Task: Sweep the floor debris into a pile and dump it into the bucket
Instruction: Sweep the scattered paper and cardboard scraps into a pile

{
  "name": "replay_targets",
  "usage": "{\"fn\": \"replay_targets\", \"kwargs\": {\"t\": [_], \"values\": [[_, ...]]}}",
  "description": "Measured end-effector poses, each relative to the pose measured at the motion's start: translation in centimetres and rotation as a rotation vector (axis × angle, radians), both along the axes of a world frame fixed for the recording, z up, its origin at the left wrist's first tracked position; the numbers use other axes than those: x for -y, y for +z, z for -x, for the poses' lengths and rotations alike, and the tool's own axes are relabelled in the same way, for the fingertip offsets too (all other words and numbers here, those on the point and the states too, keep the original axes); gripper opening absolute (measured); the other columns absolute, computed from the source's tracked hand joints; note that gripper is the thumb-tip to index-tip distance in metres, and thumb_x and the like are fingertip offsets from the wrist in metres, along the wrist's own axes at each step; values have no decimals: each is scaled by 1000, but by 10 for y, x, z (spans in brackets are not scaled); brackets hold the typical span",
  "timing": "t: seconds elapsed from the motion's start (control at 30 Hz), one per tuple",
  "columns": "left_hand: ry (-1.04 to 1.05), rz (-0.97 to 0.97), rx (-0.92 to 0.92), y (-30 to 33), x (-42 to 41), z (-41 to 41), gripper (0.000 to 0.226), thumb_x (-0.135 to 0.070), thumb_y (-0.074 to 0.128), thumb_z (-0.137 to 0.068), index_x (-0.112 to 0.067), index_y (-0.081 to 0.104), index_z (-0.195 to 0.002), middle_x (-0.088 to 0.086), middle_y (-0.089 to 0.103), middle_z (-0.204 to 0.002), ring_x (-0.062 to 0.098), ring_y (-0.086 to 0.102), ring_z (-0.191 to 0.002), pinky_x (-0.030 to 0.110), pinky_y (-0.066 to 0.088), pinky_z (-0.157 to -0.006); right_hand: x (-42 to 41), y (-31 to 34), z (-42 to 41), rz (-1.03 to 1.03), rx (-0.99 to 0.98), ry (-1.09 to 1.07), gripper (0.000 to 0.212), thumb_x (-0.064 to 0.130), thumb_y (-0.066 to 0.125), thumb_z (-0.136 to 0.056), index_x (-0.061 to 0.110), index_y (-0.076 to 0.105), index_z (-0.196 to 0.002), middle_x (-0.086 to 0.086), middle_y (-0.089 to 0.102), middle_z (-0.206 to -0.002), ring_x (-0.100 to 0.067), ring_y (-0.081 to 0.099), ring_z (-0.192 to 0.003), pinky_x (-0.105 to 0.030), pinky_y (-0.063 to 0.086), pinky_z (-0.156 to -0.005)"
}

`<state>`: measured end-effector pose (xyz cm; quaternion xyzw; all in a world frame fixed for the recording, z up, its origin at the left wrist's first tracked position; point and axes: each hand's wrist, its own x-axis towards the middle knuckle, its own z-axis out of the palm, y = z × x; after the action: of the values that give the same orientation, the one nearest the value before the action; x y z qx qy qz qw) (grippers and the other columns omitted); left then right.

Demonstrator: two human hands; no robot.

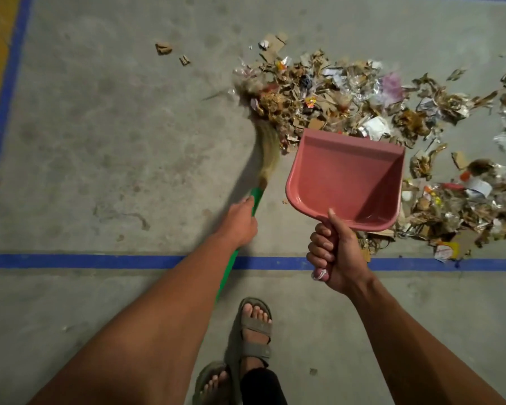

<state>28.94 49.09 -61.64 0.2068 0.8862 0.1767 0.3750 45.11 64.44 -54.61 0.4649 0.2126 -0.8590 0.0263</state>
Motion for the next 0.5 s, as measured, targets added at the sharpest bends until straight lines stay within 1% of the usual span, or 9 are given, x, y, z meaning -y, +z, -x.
{"fn": "replay_targets", "kwargs": {"t": [0.07,0.13,0.23,0.3,0.37,0.43,0.5], "values": [[-140,-49,-7,1,-19,-8,65,-12,49,-99,-11,31,-161,11,33,-166,30,41,-147,34,32,-121,-8,-1,-8,-2,5,-36,50,54,57,-101,24,34,-69,6,12,-58,-9,9,-42,-24,13,-36],[-215,-61,-33,6,-29,-16,68,-15,47,-100,-16,25,-164,5,24,-171,28,38,-149,39,33,-122,-12,1,-13,-2,4,-66,50,54,57,-100,24,35,-68,7,14,-55,-9,7,-43,-24,11,-37],[-318,-45,-119,16,-27,-27,70,-14,46,-101,-18,19,-165,1,17,-173,32,49,-138,42,41,-115,-15,9,-21,-12,17,-100,49,54,57,-100,24,35,-68,8,18,-52,-9,7,-43,-25,9,-40],[-395,-35,-168,20,-17,-27,71,-12,45,-100,-20,18,-165,-1,15,-173,33,55,-127,45,47,-108,-15,15,-27,-20,12,-115,48,54,57,-99,25,34,-69,9,20,-51,-7,12,-39,-25,9,-39],[-444,-26,-190,23,-4,-22,72,-12,45,-99,-23,18,-165,-5,14,-173,34,57,-119,49,52,-101,-13,21,-33,-21,4,-130,48,54,59,-98,25,34,-69,9,20,-51,-6,16,-37,-24,11,-37],[-456,-22,-228,27,12,-18,73,-14,46,-98,-24,17,-165,-8,14,-173,33,58,-115,49,53,-97,-9,28,-40,-20,-2,-149,48,53,58,-98,24,34,-69,8,20,-51,-6,17,-36,-23,14,-34],[-430,-17,-283,36,27,-19,73,-16,47,-98,-24,18,-165,-8,15,-173,31,59,-114,47,52,-97,-2,36,-48,-28,-9,-163,48,53,58,-98,24,35,-68,8,20,-50,-6,18,-36,-22,16,-33]]}}
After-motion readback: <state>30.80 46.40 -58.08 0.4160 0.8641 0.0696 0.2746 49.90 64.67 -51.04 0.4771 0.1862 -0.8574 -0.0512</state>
